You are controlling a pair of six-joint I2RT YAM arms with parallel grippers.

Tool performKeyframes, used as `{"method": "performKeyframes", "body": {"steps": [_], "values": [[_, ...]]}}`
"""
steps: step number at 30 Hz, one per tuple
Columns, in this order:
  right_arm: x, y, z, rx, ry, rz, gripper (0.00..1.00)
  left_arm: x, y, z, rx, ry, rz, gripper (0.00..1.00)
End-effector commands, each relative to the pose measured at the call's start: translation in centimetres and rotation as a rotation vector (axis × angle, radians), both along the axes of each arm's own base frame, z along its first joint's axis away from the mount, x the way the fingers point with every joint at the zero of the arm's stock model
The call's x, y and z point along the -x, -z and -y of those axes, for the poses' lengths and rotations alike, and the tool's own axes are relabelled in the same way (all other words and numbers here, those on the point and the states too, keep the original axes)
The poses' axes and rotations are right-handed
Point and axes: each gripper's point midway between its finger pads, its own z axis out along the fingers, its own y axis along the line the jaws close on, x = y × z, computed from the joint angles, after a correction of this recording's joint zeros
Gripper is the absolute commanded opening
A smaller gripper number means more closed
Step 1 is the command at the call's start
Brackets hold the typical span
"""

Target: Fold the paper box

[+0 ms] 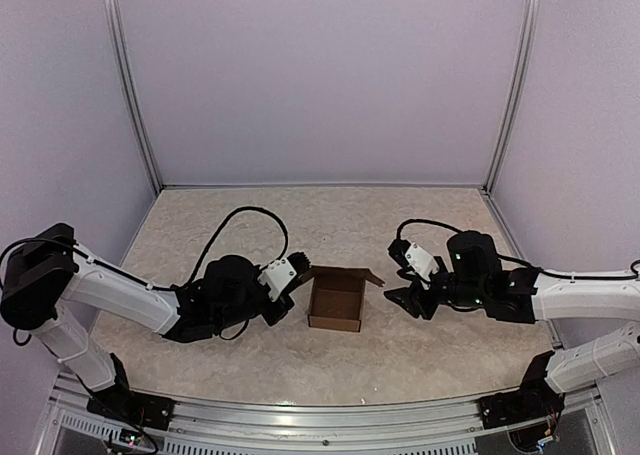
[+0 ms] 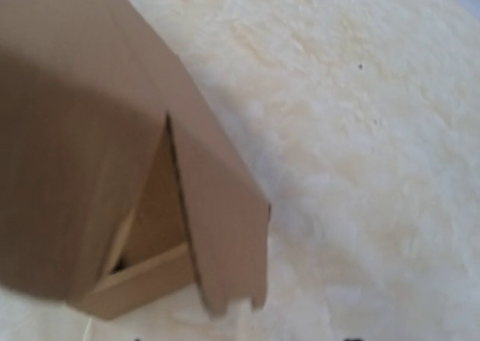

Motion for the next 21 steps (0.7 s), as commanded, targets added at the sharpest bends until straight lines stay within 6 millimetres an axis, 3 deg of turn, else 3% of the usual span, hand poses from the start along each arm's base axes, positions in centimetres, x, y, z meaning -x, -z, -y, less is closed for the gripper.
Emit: {"method": "performKeyframes", "body": {"steps": [1,8,13,21], "values": [[-0.8,-0.7,-1.2,-0.003,-0.064,0.086,0.55,0.5,0.4,0.0,0.007,0.007,-0.03,0.0],[-1.9,-0.3,-2.1,0.012,-0.063,0.097,0.44,0.6,0.5,-0.3,0.006,-0.003,-0.033,0.0],[-2.3,-0.2,-2.3,0.005,-0.054,0.105,0.31,0.8,0.4,-0.6,0.012,-0.003,-0.043,0.0],[-2.1,-0.6,-2.9,-0.012,-0.077,0.094,0.22,1.0,0.3,-0.8,0.013,-0.009,-0.058,0.0]]}}
